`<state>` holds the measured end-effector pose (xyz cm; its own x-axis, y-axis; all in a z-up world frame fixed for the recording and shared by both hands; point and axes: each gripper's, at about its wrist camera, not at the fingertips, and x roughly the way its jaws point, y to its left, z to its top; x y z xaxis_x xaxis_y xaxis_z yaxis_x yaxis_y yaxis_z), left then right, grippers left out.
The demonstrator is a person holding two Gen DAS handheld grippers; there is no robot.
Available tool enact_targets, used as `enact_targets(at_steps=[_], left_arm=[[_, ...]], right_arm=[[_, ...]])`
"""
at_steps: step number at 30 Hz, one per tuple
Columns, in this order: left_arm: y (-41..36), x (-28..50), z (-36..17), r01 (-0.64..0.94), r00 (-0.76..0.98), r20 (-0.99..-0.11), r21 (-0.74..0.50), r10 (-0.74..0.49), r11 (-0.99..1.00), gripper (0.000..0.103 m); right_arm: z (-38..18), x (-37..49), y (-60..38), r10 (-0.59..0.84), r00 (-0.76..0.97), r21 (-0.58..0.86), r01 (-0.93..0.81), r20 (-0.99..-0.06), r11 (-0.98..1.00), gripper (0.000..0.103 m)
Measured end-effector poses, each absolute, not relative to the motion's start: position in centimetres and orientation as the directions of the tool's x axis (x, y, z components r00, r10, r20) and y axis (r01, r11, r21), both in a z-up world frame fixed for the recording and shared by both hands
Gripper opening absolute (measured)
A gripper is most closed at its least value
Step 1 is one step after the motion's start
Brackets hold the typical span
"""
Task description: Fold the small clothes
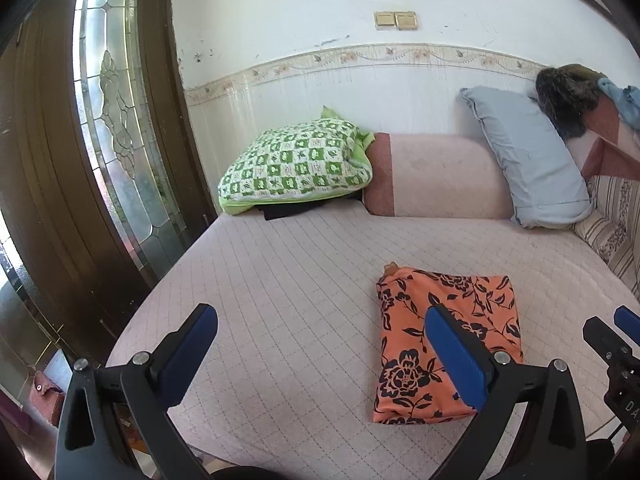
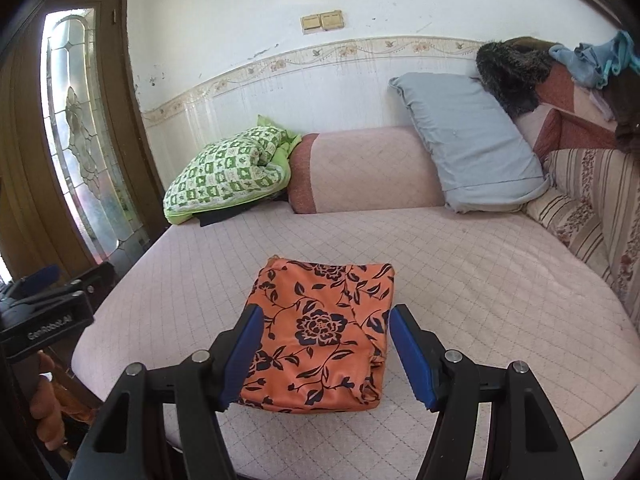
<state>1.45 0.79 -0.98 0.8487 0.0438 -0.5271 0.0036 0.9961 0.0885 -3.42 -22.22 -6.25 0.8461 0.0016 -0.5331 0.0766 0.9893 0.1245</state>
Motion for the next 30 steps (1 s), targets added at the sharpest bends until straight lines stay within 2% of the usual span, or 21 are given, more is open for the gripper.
enact_targets(at_steps=[8, 16, 30], left_arm=[[2.1, 1.1, -0.4, -0.032, 0.852, -0.518, 0.085, 0.072, 0.996, 0.103], [4.7, 0.9, 0.2, -0.082, 0.855, -0.507, 0.069, 0.106, 0.994, 0.103], [9.2, -0.2, 1.9, -0.153, 0.873, -0.459, 0.065, 0.166, 0.986, 0.103]], right_arm=[[-5.5, -2.8, -20.0, -0.013, 0.838, 0.105, 0.084, -0.545, 0.991, 0.069], [-5.8, -1.8, -17.8, 0.057, 0.833, 0.132, 0.019, -0.55, 0.991, 0.069], [-5.7, -0.9, -12.8, 0.123, 0.83, 0.075, -0.099, -0.543, 0.992, 0.069]])
